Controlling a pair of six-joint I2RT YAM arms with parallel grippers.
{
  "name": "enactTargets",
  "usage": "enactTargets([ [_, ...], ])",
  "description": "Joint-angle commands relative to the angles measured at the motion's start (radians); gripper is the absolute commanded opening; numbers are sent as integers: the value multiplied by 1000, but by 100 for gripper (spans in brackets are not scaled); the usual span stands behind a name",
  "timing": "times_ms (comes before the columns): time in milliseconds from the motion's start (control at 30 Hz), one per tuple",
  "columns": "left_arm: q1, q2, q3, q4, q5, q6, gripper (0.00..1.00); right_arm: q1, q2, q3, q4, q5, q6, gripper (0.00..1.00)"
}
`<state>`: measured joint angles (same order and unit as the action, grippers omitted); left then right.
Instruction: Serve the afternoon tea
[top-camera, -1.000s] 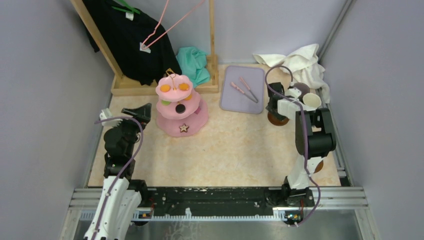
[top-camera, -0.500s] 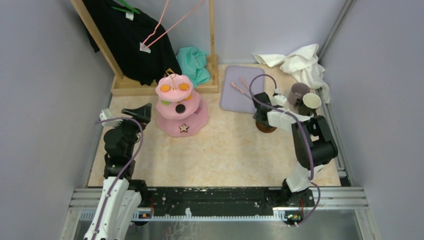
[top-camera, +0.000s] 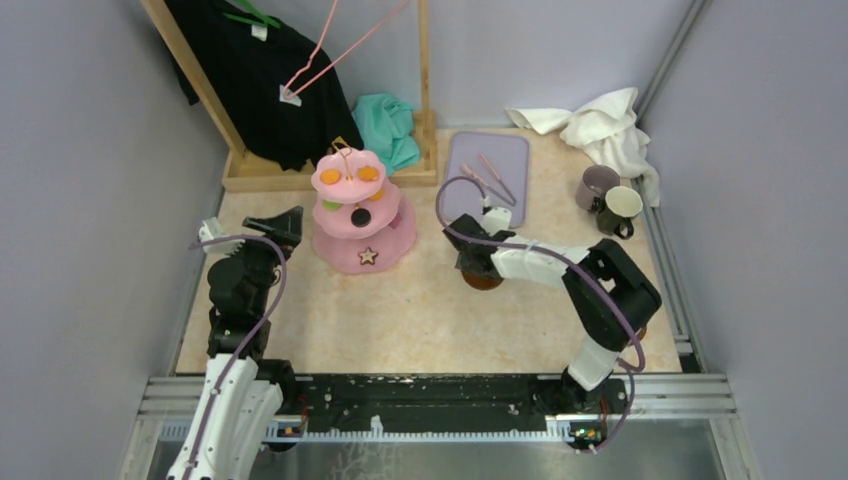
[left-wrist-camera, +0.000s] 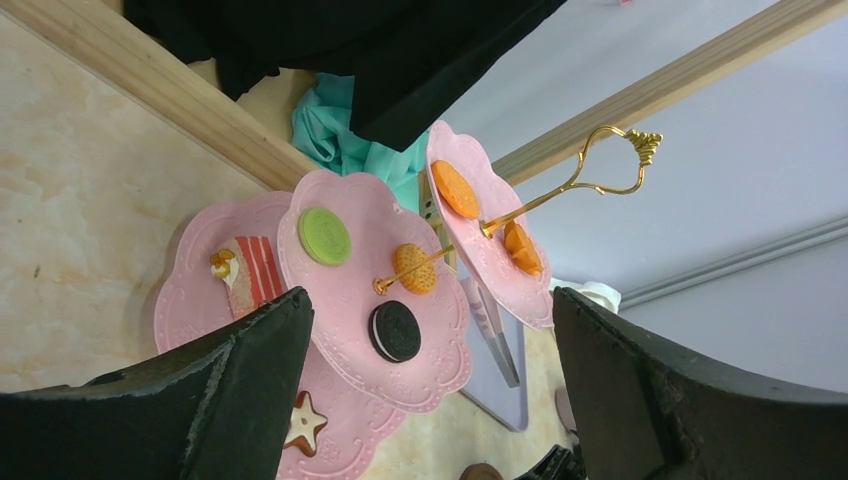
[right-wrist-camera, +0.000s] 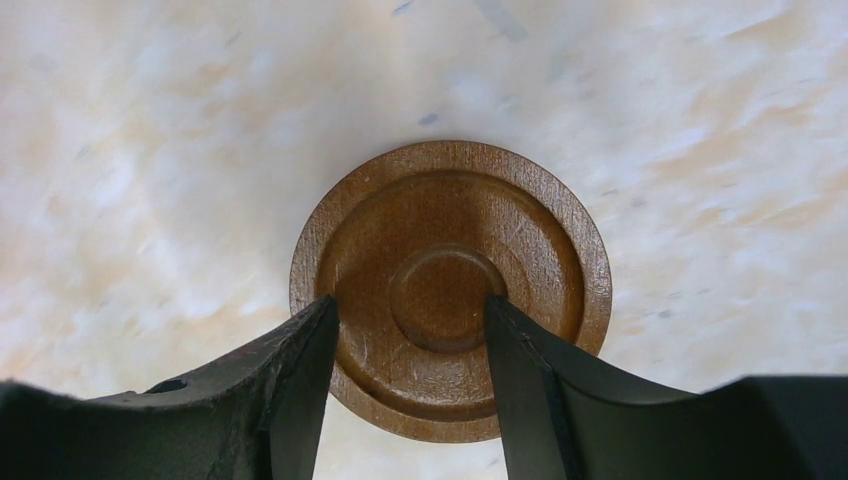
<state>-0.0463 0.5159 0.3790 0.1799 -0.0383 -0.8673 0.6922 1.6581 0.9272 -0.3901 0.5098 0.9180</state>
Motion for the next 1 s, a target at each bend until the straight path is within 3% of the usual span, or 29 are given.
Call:
enactTargets([
  [0,-6,-6,17,20,-20,9,95,137,89,77,-116,-43,5,56],
  [300,-9,-7,16,17,-41,16,95,280,217,252,-162,-19,-9,56],
  [667,-14,-11,10,15,-41,15,95,354,214,277,-183,1,-35,57],
  [967,-14,-11,12,13,-44,17,96,388,177,353,-247,133,-69,61],
])
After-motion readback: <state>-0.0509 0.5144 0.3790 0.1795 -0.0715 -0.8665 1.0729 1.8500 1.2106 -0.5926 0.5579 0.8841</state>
